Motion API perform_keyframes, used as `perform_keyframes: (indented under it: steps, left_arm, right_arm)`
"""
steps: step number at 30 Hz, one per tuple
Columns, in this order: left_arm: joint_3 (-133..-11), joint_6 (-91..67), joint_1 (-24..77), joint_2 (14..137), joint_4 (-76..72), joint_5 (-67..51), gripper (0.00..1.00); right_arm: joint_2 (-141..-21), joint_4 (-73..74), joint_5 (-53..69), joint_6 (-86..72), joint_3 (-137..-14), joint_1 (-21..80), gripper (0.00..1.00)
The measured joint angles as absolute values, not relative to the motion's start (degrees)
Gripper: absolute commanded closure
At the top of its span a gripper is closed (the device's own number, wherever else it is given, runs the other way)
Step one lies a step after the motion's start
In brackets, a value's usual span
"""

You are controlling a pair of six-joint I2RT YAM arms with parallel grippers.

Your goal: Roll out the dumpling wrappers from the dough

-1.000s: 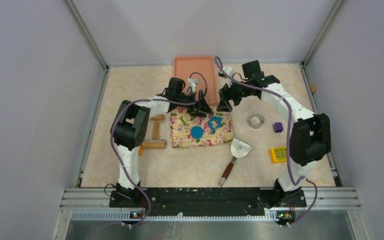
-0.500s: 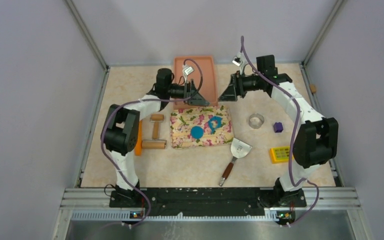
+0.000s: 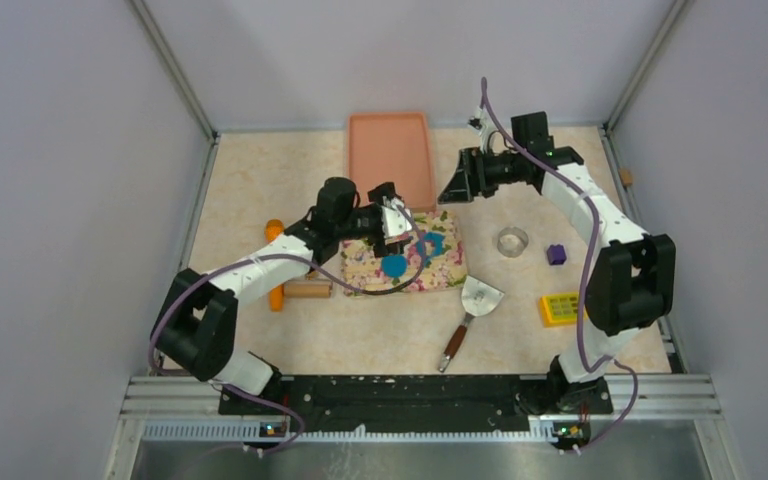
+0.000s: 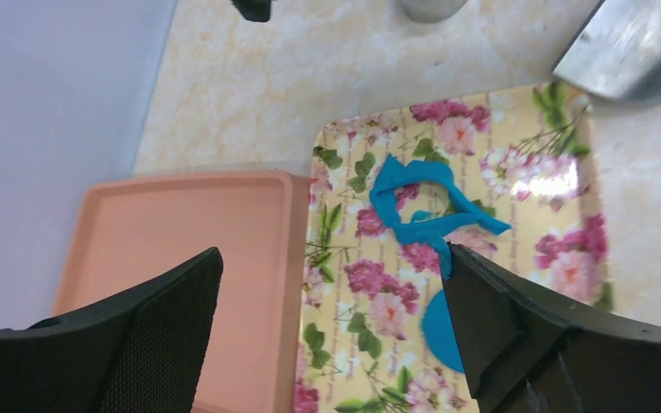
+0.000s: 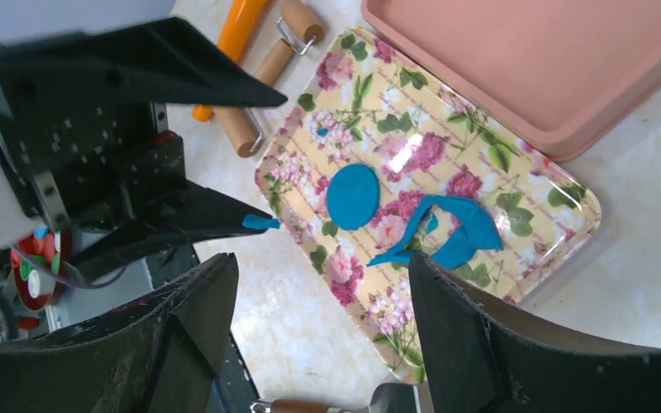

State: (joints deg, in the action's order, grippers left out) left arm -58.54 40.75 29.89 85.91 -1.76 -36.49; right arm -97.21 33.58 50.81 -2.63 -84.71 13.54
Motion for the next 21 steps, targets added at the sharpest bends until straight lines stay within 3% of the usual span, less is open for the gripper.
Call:
perform_keyframes:
  steps: [4, 10, 21]
  left_arm:
    - [-49.3, 51.3, 34.2, 85.3, -14.2, -30.9, 0.01]
    - [-48.0, 58.2, 37.8, 85.3, -23.5, -27.1, 0.01]
    - [-48.0, 59.7, 38.6, 85.3, -26.9, -25.0, 0.01]
  right_arm:
    - [-97.2, 33.4, 49.0, -2.5, -82.7, 14.2, 0.25]
    - [-97.2, 33.7, 43.5, -2.6, -79.4, 18.1, 0.23]
    - [-97.4, 32.4, 41.3, -4.8, -78.9, 19.8, 0.23]
